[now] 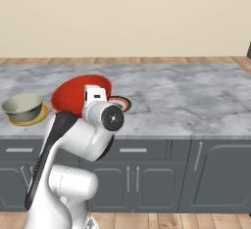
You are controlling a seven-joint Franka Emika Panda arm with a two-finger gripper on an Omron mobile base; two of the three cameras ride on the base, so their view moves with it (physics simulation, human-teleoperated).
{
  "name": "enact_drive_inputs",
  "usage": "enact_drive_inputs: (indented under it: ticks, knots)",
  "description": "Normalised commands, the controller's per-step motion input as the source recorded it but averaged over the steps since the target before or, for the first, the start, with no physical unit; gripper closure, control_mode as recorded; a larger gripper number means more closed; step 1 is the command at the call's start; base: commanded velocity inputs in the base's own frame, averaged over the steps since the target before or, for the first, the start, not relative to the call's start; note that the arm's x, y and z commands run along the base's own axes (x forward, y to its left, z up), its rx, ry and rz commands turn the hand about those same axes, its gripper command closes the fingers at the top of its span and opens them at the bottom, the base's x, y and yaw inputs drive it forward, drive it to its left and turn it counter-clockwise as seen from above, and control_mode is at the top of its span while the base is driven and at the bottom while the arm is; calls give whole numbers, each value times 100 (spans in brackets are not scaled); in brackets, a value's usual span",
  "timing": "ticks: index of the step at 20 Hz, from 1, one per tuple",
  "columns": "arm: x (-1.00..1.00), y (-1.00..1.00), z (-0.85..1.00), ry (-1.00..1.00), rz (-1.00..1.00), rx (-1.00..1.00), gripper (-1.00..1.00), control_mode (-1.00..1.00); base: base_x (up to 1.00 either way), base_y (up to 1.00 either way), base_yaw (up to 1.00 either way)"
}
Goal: Move the bowls from the cabinet to the plates on the dining table.
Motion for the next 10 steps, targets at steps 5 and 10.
enact_drive_inputs:
  ticks: [5,10]
  knots:
    - [38,0,-17,-4,0,0,100,-100,0,0,0]
    - [34,0,-15,-2,0,0,100,-100,0,0,0]
